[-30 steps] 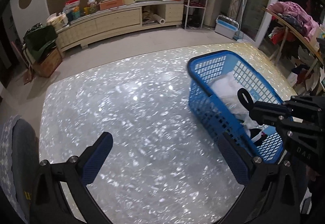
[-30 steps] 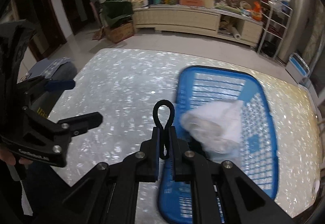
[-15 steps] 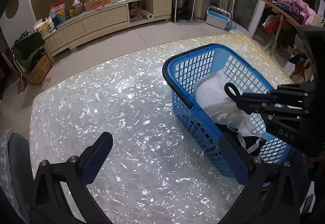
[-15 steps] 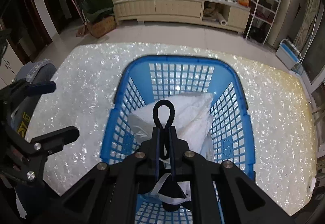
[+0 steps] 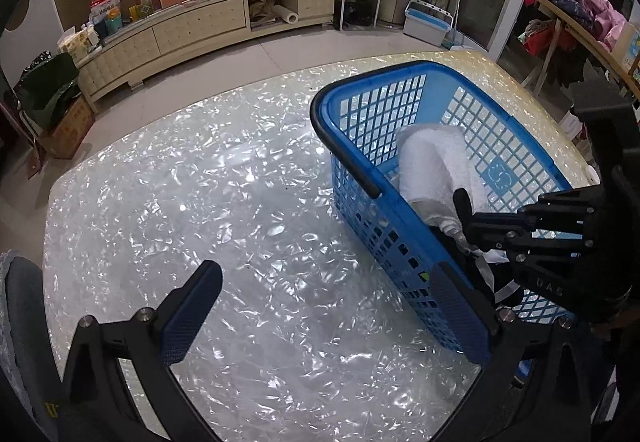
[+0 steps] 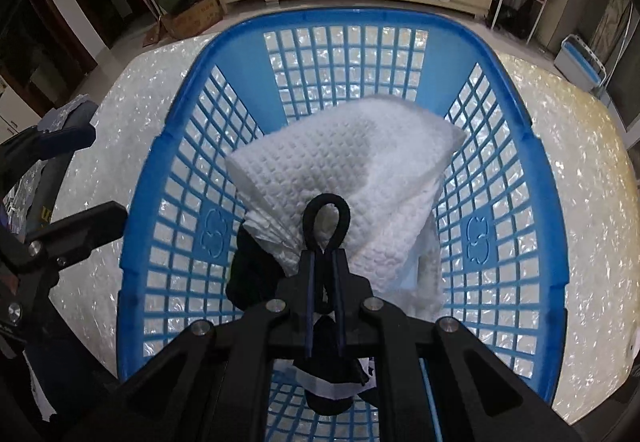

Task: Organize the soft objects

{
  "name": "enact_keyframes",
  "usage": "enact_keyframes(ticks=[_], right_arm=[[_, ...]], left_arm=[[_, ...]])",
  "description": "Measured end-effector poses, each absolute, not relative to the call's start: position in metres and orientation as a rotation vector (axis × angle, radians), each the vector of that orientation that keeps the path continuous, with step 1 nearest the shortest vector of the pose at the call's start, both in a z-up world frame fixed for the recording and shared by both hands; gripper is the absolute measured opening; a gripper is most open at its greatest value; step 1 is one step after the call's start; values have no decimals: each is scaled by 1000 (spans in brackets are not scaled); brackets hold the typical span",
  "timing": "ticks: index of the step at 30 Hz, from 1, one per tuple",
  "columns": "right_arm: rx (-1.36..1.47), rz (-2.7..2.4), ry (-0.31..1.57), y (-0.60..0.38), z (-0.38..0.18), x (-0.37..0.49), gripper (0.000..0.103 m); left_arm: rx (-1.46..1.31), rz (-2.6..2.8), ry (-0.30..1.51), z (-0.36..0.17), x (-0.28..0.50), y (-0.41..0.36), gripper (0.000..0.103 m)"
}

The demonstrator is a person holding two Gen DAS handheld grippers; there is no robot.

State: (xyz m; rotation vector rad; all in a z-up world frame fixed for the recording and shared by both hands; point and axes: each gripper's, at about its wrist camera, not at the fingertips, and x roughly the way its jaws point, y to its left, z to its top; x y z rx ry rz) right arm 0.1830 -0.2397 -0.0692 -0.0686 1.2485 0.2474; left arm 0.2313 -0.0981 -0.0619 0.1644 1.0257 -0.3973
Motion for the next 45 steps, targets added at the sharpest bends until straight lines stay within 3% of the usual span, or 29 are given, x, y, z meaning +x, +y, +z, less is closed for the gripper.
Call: enact_keyframes(ticks=[6,11,26,29,45], right_arm=[[-74,241,1230,-237,-60,177,11],[-74,226,1206,-243,-59,170,47],[-37,220,1055,-257,-18,127,98],[-24,200,996,-259,-5,108,103],[-47,133,739,-212,35,40,103]], left_arm=[[161,-400,1025,-61,230,-97,103],[156,-403,1017,-59,225,-96,103],[94,-347,934,-35,183,-74,103],[79,-327,898,-28,167,-66,103],[39,-198,598,36,70,-35,103]])
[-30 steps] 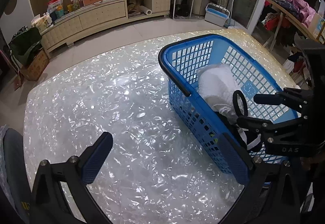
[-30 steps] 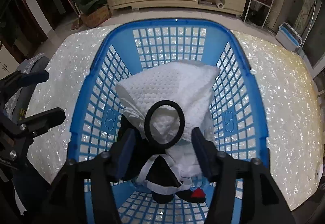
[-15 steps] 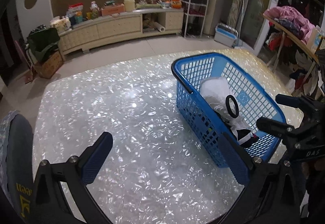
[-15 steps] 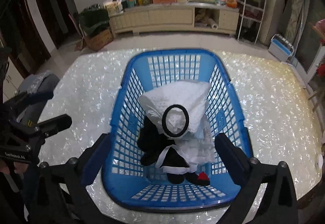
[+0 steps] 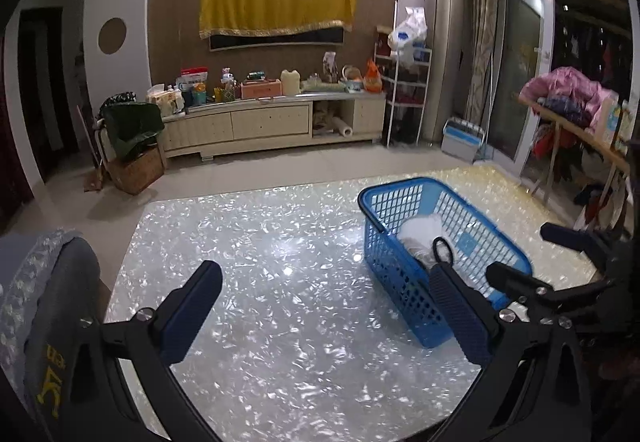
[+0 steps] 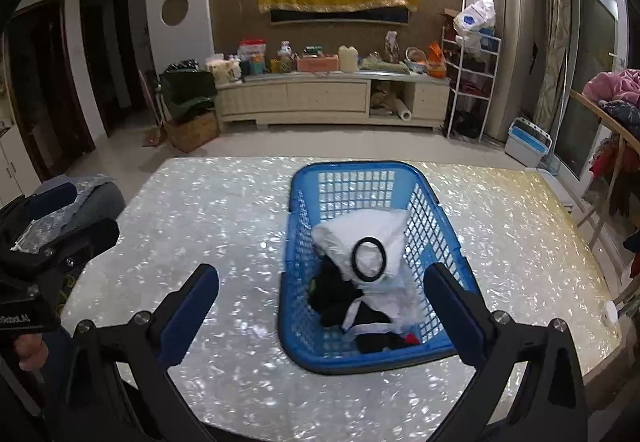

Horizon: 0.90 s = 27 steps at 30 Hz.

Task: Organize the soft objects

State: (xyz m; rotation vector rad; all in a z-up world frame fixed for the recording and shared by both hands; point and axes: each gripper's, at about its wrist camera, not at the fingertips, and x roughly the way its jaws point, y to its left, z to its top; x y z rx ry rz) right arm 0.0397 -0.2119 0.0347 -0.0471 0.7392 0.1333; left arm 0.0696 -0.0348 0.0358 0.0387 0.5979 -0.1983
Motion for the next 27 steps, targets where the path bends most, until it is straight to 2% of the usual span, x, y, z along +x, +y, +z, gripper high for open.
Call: enact_keyframes(ticks=[13,27], right_arm=[[-53,144,613,-202,51,18,103],[-56,172,595,-191,45,12,103]], left_arm=[[-23,-141,505,58,20,-11,103],[-15,-126,481,61,5,-13,103]])
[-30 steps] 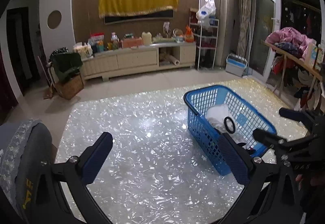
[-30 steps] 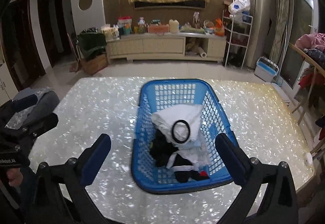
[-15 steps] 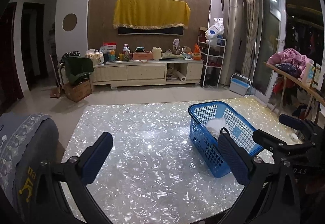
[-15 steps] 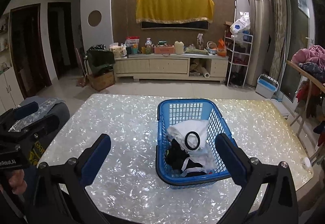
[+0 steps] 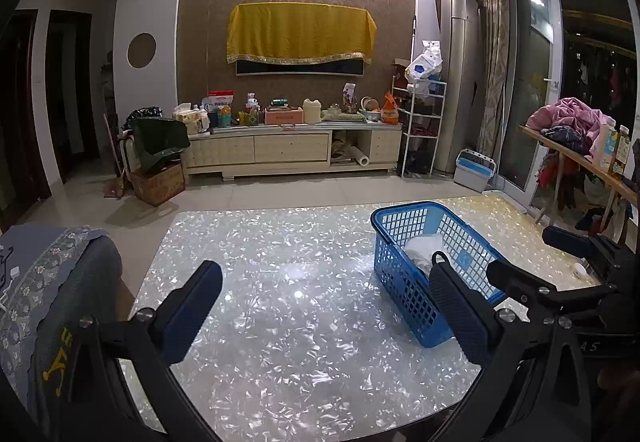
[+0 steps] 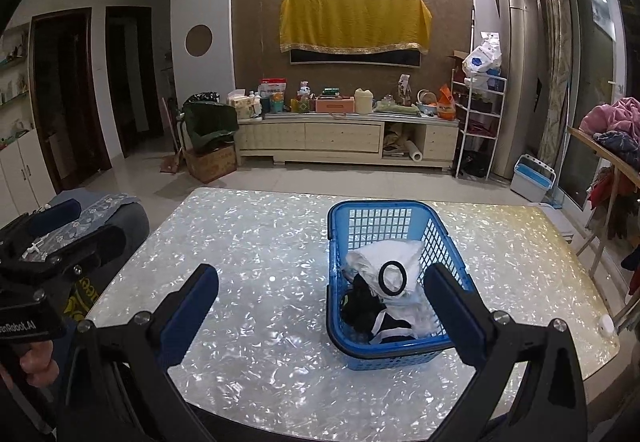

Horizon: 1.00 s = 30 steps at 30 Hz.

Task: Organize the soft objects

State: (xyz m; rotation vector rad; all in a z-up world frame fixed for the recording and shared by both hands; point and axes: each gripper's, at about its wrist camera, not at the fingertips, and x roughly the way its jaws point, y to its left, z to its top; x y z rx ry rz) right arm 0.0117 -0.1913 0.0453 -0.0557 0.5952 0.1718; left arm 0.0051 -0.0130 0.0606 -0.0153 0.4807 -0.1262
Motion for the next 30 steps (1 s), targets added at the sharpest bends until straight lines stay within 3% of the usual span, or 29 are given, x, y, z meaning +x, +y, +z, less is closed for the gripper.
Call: enact_keyframes(ticks=[30], right_arm=[[-43,186,579,-186,52,1,103]], left_arm=[[-7,-125,491,62,-5,-17,103]])
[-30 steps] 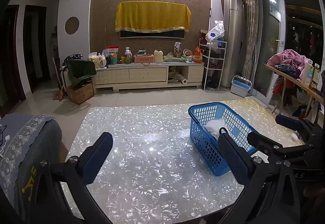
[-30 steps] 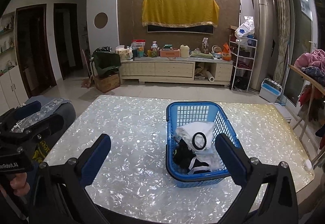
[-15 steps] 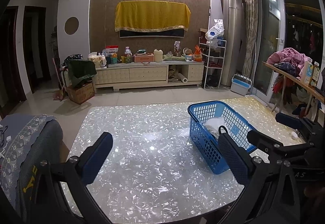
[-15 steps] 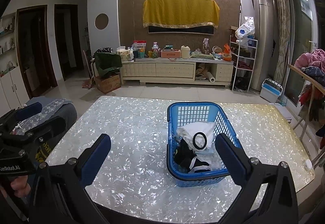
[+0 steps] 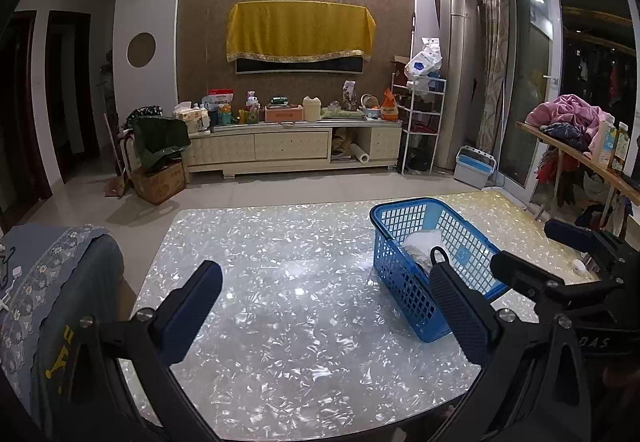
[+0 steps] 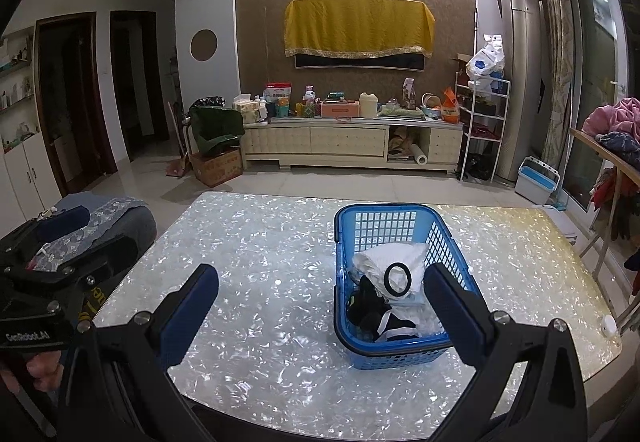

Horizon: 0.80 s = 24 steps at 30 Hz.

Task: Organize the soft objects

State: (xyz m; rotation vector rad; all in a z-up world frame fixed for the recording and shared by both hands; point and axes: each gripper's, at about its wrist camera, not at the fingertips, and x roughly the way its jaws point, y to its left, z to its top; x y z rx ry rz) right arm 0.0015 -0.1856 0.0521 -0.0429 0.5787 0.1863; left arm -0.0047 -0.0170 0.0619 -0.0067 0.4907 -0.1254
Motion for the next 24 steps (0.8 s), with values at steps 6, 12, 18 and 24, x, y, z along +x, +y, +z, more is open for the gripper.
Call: enact_keyframes(ticks=[6,12,18,24], right_arm=[[-39,194,572,-184,53,0,103],[-38,192,581,-183,52,0,103],[-35,194,586,-183,53,0,103],[-31,197,589,-184,52,1,103]], left_arm=[[-10,-122,497,60,-6,-16,103],[-6,-122,500,59,-6,-16,103],[-4,-121,500,58,-6,-16,103],[-4,-122,502,58,-6,-16,103]])
